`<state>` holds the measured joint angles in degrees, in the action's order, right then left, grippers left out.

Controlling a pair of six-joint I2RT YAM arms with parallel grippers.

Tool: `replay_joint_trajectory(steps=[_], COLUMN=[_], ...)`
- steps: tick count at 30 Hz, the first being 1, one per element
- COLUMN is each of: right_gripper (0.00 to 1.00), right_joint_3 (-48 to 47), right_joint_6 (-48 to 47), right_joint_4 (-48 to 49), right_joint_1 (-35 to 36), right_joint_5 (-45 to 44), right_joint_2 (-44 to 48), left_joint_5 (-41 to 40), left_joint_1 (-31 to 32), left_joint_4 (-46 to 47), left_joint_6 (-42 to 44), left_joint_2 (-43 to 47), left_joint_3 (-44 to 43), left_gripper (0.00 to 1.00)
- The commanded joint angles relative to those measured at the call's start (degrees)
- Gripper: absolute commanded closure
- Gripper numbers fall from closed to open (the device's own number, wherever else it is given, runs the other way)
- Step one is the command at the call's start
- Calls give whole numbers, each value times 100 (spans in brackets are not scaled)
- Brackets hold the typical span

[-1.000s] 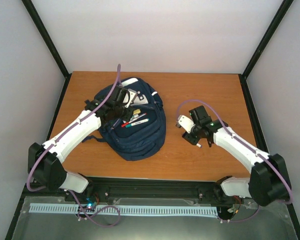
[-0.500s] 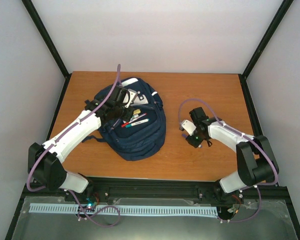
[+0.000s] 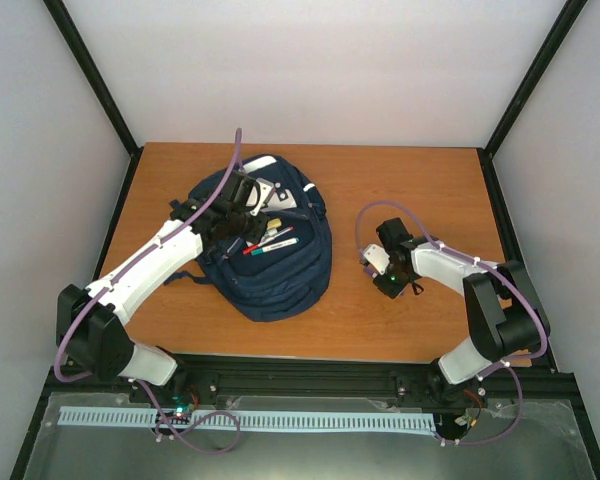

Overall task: Pack the student bag
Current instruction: Pick up the stationery from the center of the board.

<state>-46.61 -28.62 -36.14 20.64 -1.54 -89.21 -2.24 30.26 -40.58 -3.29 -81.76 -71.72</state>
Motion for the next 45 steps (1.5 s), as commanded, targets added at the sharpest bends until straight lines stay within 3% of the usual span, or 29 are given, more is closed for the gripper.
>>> replay_joint_trajectory(steps=[1, 7, 13, 23, 34, 40, 45], right_gripper=[69, 87, 97, 97, 97, 97, 97], right_joint_3=[-9, -55, -68, -111, -430, -753, -1185], right_joint_6=[87, 85, 86, 54, -752, -1330, -1767], right_joint_4=[48, -77, -93, -96, -484, -234, 2], right_joint_1=[-43, -42, -43, -41, 343, 1739, 2673], right_joint_5=[-57, 129, 168, 254, 1913, 603, -504], right_joint_2=[-185, -342, -404, -69, 2192, 2534, 2006], left_joint_5=[70, 101, 98, 118, 144, 117, 100], left_joint_1=[-47, -42, -38, -29, -12, -3, -3], left_joint_4=[126, 125, 122, 122, 129, 115, 83], left_joint_6=[-102, -106, -110, -112, -119, -115, -106], left_joint_2=[-40, -40, -33, -42, -52, -96, -158], left_joint_3=[-277, -280, -281, -284, -286, -290, -301], left_gripper=[84, 83, 83, 83, 84, 83, 84])
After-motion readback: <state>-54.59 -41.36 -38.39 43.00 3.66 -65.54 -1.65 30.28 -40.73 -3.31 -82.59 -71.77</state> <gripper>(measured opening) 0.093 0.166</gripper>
